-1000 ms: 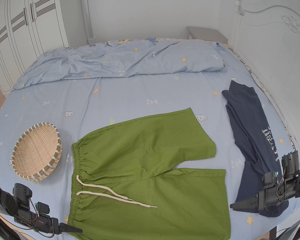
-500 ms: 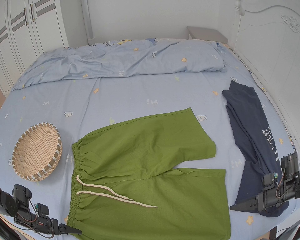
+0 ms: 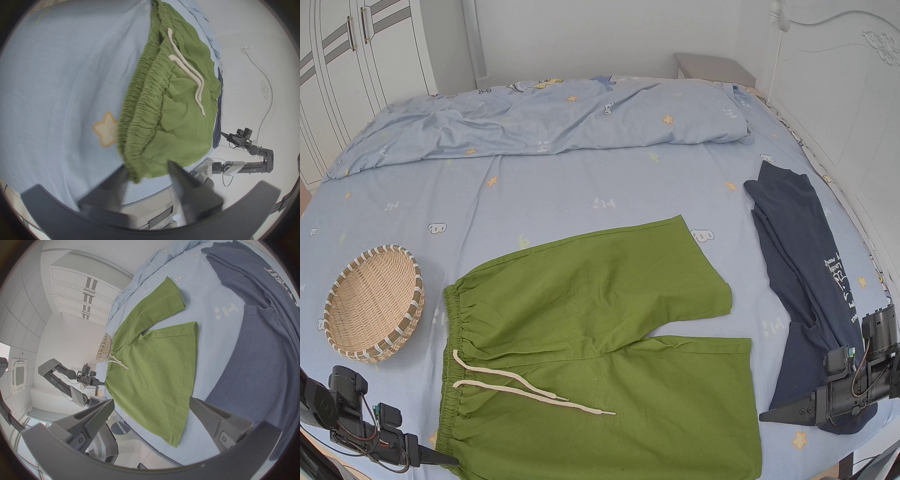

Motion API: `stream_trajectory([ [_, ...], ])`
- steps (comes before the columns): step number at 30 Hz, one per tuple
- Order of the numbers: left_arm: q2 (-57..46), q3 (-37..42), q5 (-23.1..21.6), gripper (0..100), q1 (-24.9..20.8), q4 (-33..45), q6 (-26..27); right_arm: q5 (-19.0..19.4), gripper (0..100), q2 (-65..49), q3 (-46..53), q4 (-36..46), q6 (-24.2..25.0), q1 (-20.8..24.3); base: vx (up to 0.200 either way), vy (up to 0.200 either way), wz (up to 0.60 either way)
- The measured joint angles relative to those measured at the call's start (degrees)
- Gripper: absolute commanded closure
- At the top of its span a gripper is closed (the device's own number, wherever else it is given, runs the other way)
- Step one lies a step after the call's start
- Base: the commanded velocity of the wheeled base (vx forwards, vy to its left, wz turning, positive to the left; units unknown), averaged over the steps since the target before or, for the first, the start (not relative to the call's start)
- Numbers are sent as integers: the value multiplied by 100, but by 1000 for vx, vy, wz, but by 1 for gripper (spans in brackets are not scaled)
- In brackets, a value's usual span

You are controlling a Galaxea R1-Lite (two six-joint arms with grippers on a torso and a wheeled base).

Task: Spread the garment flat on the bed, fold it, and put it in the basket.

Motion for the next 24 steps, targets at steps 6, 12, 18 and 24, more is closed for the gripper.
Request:
stream_trajectory([
  [6,99,20,5,100,6,-265,-6,2,0,-6,17,1,-13,-5,0,0,0],
  [12,144,101,7,100,55,-279,-1,0,0,-11,46,4,-29,-6,0,0,0],
  [18,-48,243,7,100,154,-255,22,-5,0,-11,195,12,-30,-11,0,0,0],
  [24,-468,324,11,100,317,-224,29,-9,0,29,319,41,-38,44,0,0,0],
])
